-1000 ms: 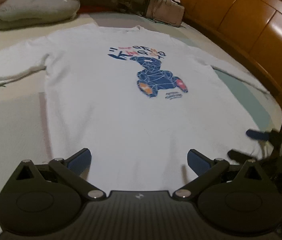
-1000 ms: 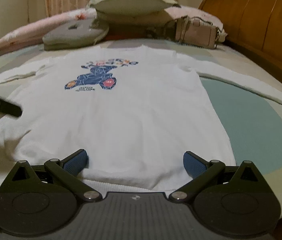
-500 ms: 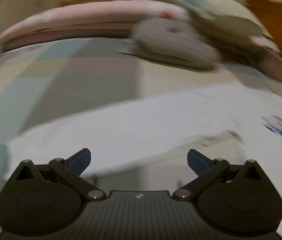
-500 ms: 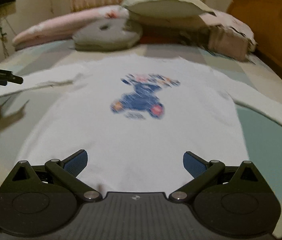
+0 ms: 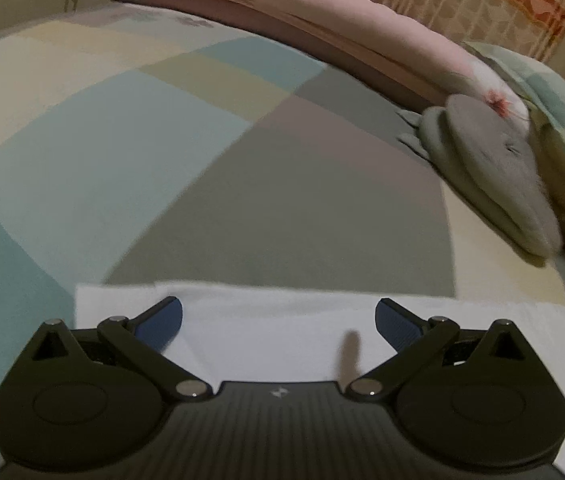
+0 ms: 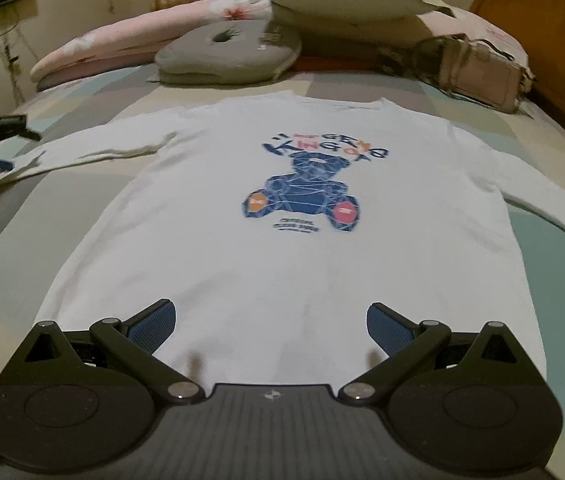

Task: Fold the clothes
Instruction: 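Reach the open left gripper out to the sweatshirt sleeve cuff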

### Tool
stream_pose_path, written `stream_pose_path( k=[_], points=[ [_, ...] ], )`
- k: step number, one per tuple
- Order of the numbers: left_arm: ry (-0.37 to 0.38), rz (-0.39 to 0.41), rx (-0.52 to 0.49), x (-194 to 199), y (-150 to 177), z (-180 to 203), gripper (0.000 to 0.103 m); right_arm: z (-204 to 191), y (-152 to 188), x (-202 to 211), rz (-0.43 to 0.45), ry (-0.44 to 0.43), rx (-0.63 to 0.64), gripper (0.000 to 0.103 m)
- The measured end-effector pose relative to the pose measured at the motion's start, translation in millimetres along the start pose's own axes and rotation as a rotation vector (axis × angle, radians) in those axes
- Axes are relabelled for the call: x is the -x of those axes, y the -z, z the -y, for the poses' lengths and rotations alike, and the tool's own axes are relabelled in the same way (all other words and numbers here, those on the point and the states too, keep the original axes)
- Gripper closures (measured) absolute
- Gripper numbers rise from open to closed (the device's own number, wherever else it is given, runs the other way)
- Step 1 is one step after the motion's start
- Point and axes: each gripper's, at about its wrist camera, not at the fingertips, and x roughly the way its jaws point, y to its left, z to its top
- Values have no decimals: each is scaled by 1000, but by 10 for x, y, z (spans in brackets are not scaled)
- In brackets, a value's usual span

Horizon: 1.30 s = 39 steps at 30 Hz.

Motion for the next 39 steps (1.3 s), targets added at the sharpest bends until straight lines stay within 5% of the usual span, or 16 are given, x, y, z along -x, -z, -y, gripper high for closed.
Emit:
stream_pose_path(
  k=[8,12,16,24,31,39],
  points=[
    [-51,24,-70,133,-28,237,1,72,12,42,12,4,-39,0],
    [10,38,-208,287,219,513,1,59,9,54,16,5,-43,0],
    [-69,33,-379,246,454,684,1,5,23,81,14,9,-32,0],
    [-139,-17,-240,298,450,353,1,75,99,204,27,29,-46,0],
    [15,21,-335,615,572,944,1,109,142,234,41,29,-77,0],
    [214,41,-638,751,1102,2235,1,103,214,330,52,47,-57,0]
  ],
)
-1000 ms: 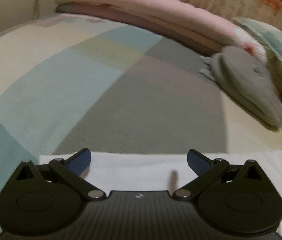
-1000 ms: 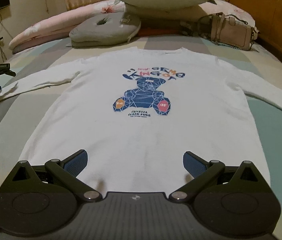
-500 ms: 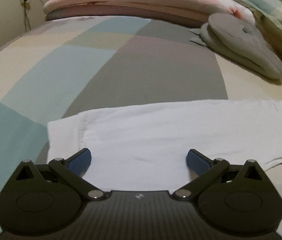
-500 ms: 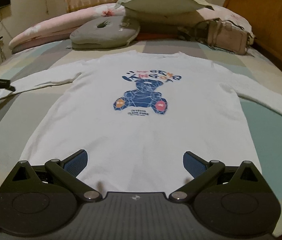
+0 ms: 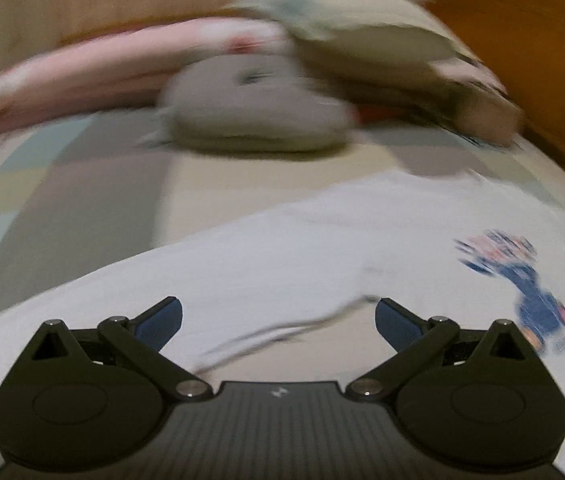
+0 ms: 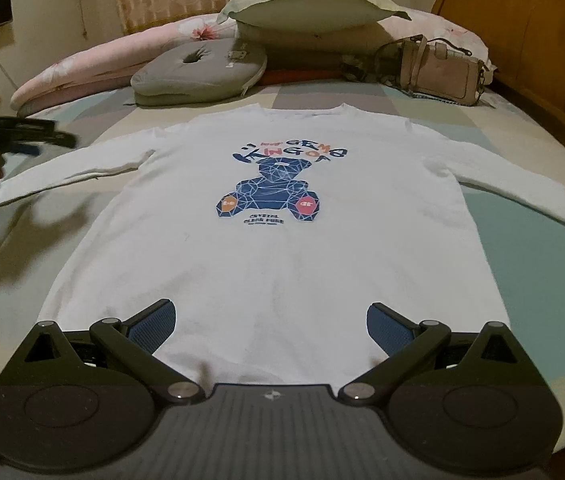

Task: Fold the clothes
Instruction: 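Reach the open left gripper out to the sweatshirt sleeve cuff, then pull the open left gripper back above the sweatshirt body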

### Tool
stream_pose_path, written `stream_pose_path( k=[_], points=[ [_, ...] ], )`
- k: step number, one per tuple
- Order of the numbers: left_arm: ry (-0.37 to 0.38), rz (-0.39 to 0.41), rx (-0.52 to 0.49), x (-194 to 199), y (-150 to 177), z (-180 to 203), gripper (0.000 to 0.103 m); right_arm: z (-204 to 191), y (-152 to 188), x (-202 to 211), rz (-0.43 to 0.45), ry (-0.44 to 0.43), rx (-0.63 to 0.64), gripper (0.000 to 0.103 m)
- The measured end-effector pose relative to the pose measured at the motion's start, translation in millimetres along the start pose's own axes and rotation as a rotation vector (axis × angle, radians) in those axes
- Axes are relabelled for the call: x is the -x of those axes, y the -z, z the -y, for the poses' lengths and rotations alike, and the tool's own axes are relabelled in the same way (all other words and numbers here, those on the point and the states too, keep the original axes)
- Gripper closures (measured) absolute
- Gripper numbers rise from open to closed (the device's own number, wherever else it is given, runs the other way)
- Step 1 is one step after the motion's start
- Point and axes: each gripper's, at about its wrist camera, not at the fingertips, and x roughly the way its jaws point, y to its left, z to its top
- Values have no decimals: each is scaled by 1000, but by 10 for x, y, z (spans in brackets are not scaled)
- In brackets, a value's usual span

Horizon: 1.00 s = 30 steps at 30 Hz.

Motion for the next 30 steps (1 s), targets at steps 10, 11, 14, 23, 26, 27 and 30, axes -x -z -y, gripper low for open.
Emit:
stream_pose_path(
  k=[10,11,14,23,26,27,30],
  points=[
    [81,-60,-300,17,508,1041,1,107,169,-29,-36,-2,-6,0],
    [61,-77,-308,3,563,1029,1,127,196,-57,-45,-1,-13,0],
    [22,-70,-302,43,688,925,1,190,273,-139,-77,-1,-35,0],
    [78,-19,-261,598,745,1091,1,218,440,-223,-54,34,21,0],
    [197,-4,-238,715,771,1323,1,220,432,-219,-57,32,25,0],
    [231,-6,-230,712,793,1404,1,224,424,-215,-62,28,29,0],
    [292,-48,-203,601,917,1577,1,277,376,-163,-70,9,3,0]
  ],
)
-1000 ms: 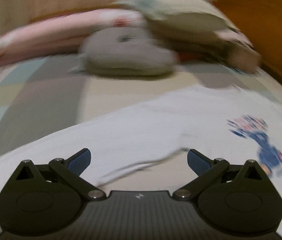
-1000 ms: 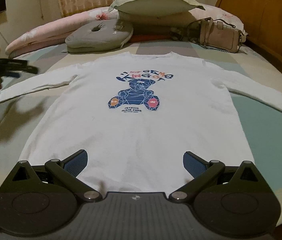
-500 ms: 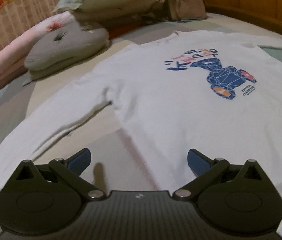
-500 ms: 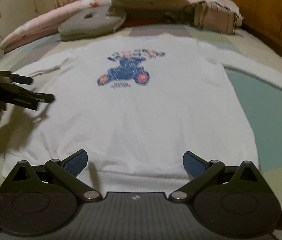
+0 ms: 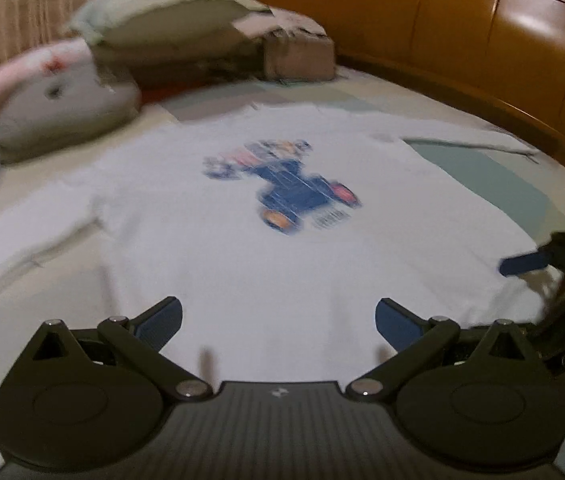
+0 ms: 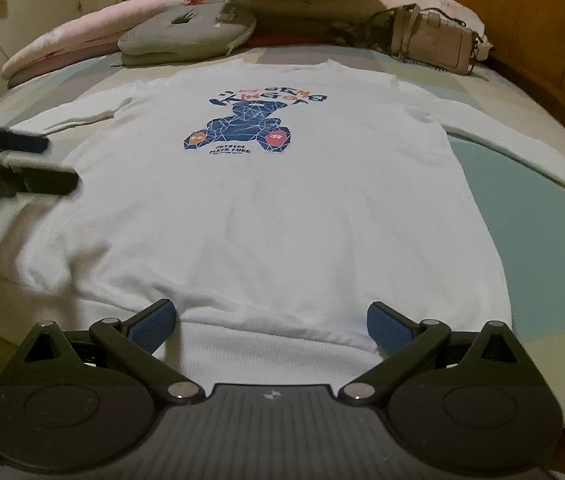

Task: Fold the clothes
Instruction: 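Pull the open left gripper back above the sweatshirt body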

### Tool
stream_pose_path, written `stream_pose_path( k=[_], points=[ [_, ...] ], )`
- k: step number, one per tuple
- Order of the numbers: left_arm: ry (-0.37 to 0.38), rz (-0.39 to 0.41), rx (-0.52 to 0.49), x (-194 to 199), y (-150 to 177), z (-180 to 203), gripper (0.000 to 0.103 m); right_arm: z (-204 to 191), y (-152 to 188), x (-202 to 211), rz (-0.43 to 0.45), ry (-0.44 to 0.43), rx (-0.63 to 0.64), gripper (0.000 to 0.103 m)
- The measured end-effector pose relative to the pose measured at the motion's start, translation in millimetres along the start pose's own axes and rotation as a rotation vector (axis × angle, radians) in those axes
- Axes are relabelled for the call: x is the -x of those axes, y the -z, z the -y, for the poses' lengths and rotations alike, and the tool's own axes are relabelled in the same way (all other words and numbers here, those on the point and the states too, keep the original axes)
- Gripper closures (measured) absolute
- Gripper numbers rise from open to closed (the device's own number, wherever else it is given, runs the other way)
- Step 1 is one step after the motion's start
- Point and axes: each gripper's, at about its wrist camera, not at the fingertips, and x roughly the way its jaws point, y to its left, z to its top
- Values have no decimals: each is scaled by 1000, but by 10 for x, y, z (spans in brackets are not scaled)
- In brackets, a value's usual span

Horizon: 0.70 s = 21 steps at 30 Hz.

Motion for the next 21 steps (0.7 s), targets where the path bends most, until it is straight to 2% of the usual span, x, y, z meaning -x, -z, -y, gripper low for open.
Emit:
stream_pose_path(
  k=[4,6,8,11,16,21],
  points=[
    [4,-70,47,-211,156,28,1,194,-104,90,53,16,-101,0],
    [-3,-64,45,-196,174,14,1,323,-150,48,50,35,-147,0],
    [-1,-66,57,-185,192,-12,1,472,-147,-42,22,25,-201,0],
    [-12,-70,61,-122,243,-46,1,640,-56,-55,33,11,-259,0],
    [-41,-73,53,-67,236,-18,1,645,-23,8,16,46,-222,0],
    [-60,-31,18,-7,112,37,1,654,-322,37,43,15,-169,0]
  ],
)
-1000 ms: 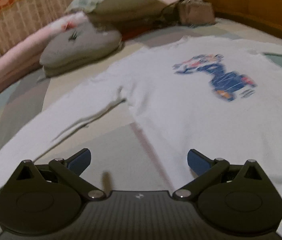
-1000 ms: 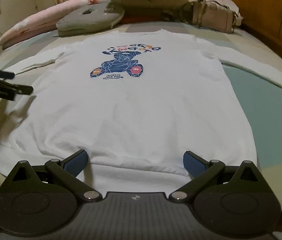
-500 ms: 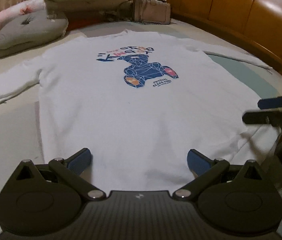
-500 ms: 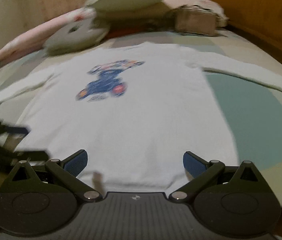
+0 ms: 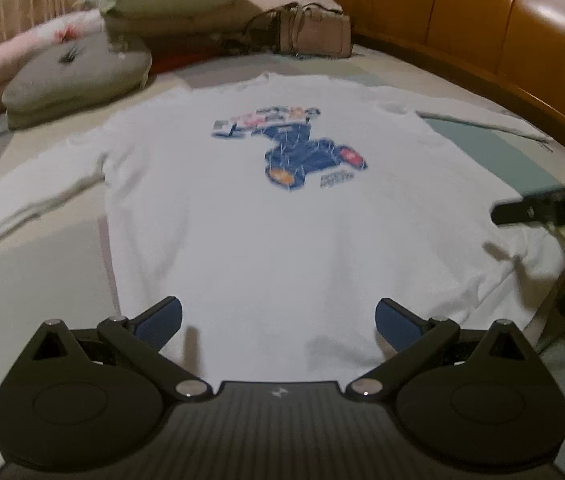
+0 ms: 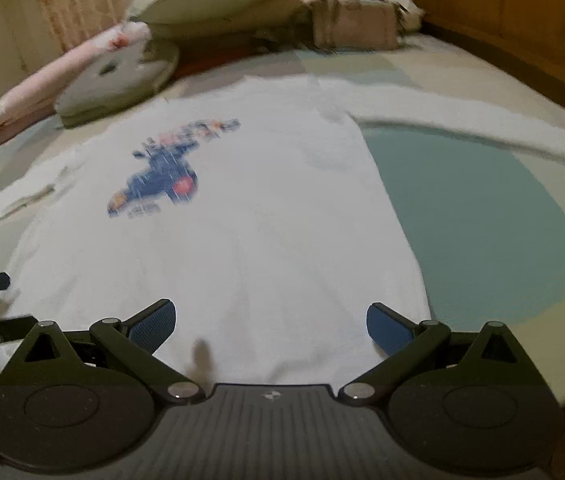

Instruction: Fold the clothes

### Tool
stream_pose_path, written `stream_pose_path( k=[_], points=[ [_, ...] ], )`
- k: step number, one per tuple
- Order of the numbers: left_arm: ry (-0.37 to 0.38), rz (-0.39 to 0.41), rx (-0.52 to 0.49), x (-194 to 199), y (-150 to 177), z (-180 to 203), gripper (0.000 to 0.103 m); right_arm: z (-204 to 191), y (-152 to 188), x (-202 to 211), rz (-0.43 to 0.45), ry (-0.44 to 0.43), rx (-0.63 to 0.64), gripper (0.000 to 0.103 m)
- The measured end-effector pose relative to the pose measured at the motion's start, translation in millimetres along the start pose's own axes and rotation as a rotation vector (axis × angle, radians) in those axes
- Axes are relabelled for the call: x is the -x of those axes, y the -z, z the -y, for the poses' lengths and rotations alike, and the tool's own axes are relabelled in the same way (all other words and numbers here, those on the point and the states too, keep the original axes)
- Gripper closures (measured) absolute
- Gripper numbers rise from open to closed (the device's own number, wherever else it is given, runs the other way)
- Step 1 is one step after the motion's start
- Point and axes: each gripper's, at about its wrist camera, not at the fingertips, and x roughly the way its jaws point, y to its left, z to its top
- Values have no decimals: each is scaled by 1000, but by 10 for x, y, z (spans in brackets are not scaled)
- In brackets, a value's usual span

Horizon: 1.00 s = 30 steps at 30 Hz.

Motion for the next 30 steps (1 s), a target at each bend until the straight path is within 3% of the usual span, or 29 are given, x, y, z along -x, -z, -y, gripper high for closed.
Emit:
stream_pose_path(
  k=[8,12,16,20,21,23,27,30],
  points=[
    [-60,42,50,-19,-114,-113,1,117,-889,-492,7,-79,84,0],
    [-110,46,83,2,-140,-235,1,215,-1122,-897,-22,-134,65,0],
    [-132,41,121,-5,-129,-322,1,297,-1115,-1278,-70,-161,45,0],
    [-126,35,127,-44,-132,-345,1,352,-1038,-1332,10,24,147,0],
    [-122,36,124,-54,-140,-344,1,355,-1037,-1298,16,30,142,0],
    [-122,45,114,-71,-176,-332,1,353,-1051,-1199,16,7,109,0],
    [-105,69,95,-94,-245,-268,1,143,-977,-921,49,-62,183,0],
    [-82,85,91,-89,-271,-223,1,53,-850,-905,-6,-114,202,0]
  ],
)
